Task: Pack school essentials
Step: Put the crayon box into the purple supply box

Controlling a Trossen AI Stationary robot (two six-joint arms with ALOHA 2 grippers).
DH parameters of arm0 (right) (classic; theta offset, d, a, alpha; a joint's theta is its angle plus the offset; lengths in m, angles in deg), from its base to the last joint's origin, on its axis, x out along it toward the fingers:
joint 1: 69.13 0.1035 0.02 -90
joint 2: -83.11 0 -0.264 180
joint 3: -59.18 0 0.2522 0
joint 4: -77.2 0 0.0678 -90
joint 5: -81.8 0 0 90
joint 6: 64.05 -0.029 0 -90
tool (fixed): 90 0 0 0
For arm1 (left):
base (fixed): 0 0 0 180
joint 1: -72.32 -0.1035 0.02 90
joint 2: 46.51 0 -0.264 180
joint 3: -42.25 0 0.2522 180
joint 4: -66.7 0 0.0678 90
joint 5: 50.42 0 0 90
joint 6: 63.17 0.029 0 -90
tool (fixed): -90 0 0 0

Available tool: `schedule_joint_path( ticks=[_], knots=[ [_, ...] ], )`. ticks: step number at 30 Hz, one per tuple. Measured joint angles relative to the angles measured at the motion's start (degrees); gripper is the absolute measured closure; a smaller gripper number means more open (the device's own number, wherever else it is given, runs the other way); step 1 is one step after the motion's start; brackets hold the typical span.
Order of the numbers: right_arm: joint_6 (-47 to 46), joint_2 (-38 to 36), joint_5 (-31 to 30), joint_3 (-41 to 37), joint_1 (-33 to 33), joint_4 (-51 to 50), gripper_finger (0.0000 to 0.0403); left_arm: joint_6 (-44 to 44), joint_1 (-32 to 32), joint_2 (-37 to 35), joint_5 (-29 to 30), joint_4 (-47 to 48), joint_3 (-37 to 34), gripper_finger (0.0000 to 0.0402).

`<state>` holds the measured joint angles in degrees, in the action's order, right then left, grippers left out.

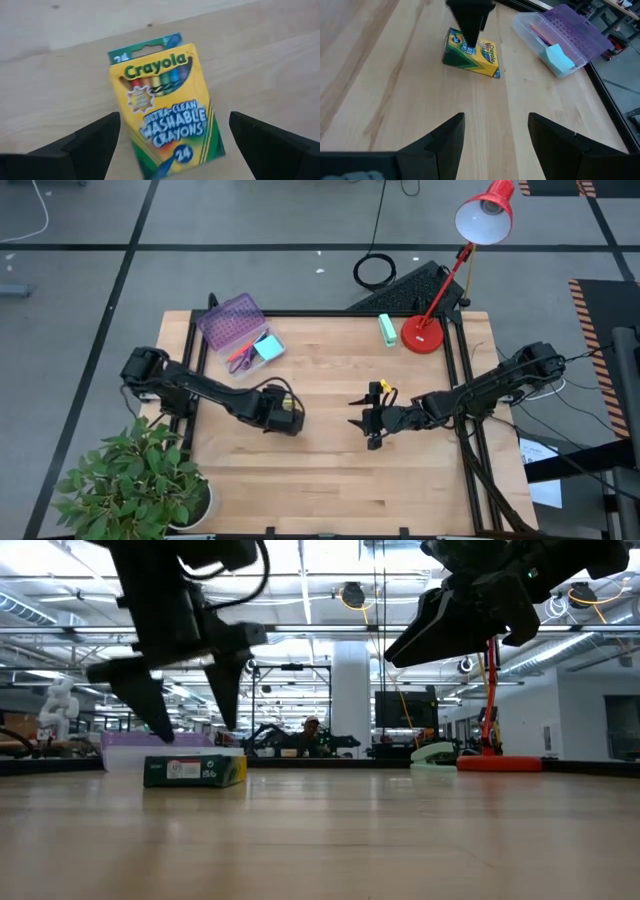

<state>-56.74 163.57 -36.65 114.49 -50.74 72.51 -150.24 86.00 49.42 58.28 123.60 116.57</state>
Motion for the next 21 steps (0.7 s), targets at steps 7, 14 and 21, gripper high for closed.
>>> schedule_joint_path(
  ticks=[7,14,21],
  knots=[
    [-0.2,0.0,0.0,0.0,0.0,-0.2,0.0190,1.9,-1.6,4.6,-0.7,-3.1,0.0,0.0023],
    [-0.2,0.0,0.0,0.0,0.0,-0.4,0.0190,2.2,-2.2,4.8,-0.8,-3.0,0.0,0.0023],
    [-0.2,0.0,0.0,0.0,0.0,-0.4,0.0190,4.7,-3.0,3.6,-2.1,-2.4,0.0,0.0023]
  ],
)
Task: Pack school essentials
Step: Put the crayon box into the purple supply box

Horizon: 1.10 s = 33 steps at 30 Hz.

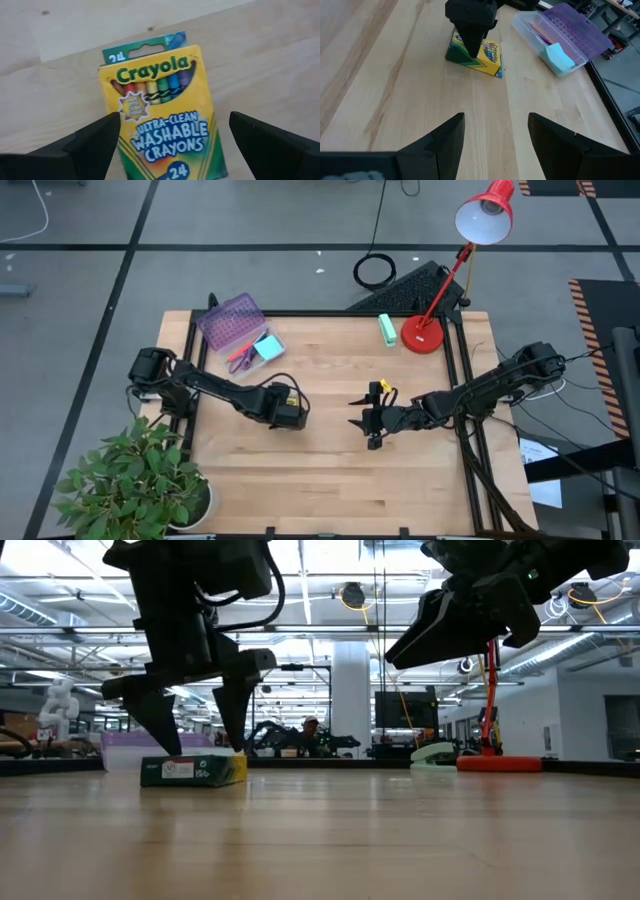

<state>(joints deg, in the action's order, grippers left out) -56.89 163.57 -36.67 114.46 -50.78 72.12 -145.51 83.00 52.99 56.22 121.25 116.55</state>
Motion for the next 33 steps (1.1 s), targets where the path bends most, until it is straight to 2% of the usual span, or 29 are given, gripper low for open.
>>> schedule_joint_path(
  ticks=[5,9,17,33],
  knots=[
    [0.0,0.0,0.0,0.0,0.0,0.0,0.0190,1.0,0.3,-1.1,-2.4,2.1,0.9,0.0023],
    [0.0,0.0,0.0,0.0,0.0,0.0,0.0190,0.3,1.7,-0.9,-1.4,9.1,4.6,0.0023],
    [0.0,0.0,0.0,-1.0,0.0,1.2,0.0190,-3.8,4.5,-0.6,4.6,8.9,6.2,0.0023],
    [1.0,0.0,0.0,-3.4,0.0,7.2,0.0190,-9.7,6.9,6.5,5.1,8.5,6.0,0.0022]
  ],
)
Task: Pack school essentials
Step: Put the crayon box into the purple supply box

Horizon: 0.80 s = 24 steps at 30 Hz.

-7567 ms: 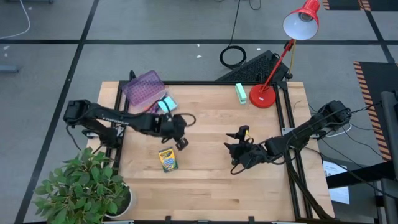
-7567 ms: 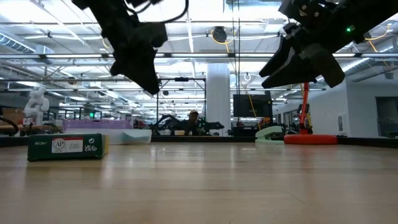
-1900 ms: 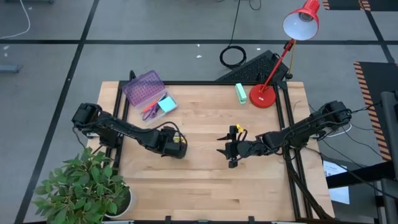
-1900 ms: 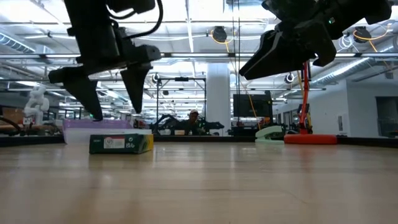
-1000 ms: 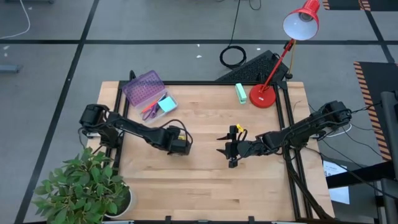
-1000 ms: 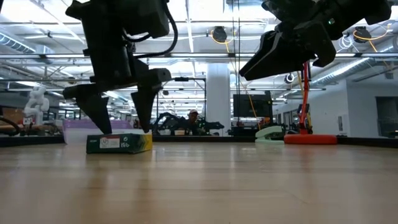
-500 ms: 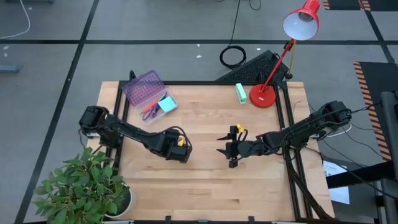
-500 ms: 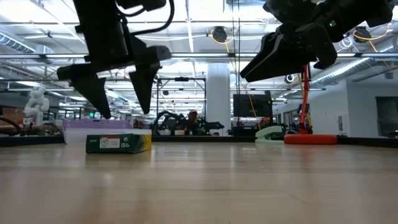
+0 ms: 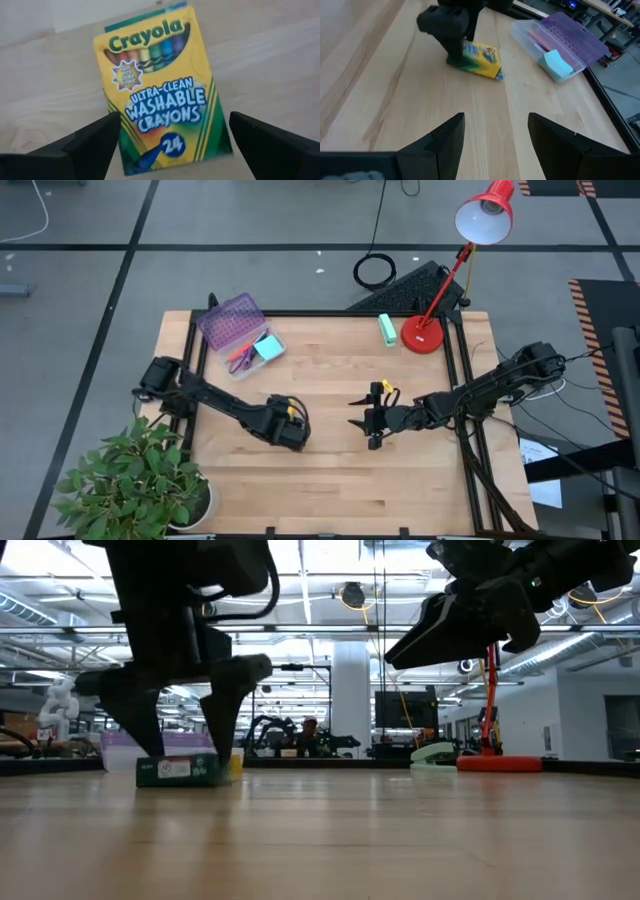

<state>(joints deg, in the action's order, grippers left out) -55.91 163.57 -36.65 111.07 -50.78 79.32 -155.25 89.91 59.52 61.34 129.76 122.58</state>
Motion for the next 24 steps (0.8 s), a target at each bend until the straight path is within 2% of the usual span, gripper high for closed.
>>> schedule_joint_path(
  ticks=[5,24],
  knots=[
    [0.2,0.0,0.0,0.0,0.0,0.6,0.0190,-0.9,-0.1,1.6,-0.5,-0.1,0.0,0.0004],
    [1.0,0.0,0.0,0.0,-0.8,1.0,0.0190,-1.5,0.0,1.8,-1.4,-1.3,0.0,0.0002]
  ],
)
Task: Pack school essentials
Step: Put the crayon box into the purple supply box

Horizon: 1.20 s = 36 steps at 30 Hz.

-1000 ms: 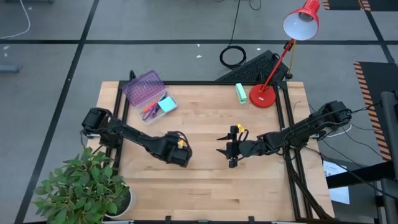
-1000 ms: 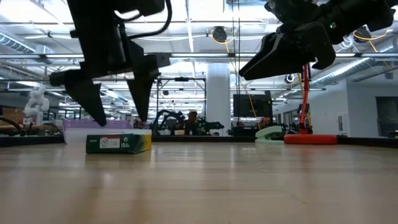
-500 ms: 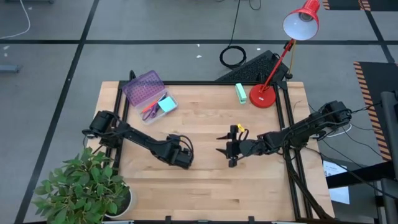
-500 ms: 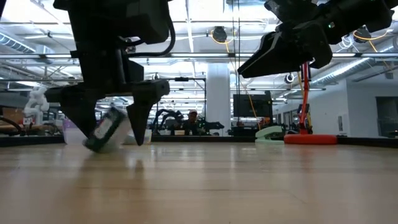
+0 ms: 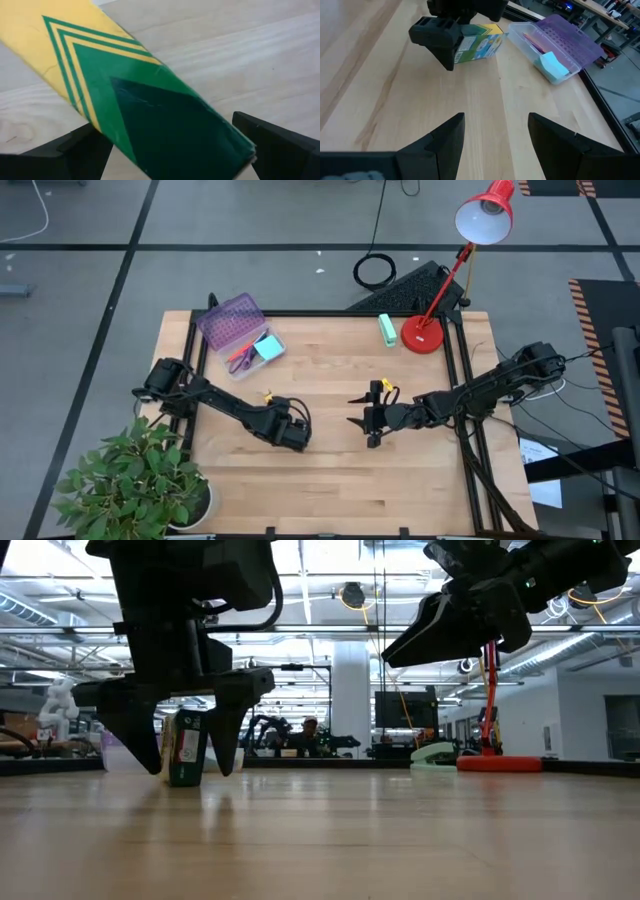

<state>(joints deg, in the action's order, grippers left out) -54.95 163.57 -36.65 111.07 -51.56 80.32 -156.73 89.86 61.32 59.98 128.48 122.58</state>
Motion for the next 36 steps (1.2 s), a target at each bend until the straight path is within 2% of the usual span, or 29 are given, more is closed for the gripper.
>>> schedule_joint_path(
  ticks=[5,11,17,33,36],
  knots=[
    [0.0,0.0,0.0,0.0,0.0,0.0,0.0190,0.0,-0.2,-0.9,-1.6,4.6,0.7,0.0002],
    [0.2,0.0,0.0,0.0,0.0,0.0,0.0190,-0.6,-0.1,-1.1,-1.2,13.3,5.9,0.0002],
    [0.2,0.0,0.0,0.0,0.0,0.0,0.0190,-1.7,-1.8,-1.1,0.1,13.1,8.0,0.0002],
    [3.4,0.0,0.1,0.0,0.0,0.0,0.0190,-5.9,-4.8,-1.0,-0.8,13.4,7.9,0.0003],
    [3.6,0.0,0.2,0.0,0.0,0.0,0.0190,-6.3,-4.7,-1.0,-0.8,13.5,7.9,0.0018]
  ],
)
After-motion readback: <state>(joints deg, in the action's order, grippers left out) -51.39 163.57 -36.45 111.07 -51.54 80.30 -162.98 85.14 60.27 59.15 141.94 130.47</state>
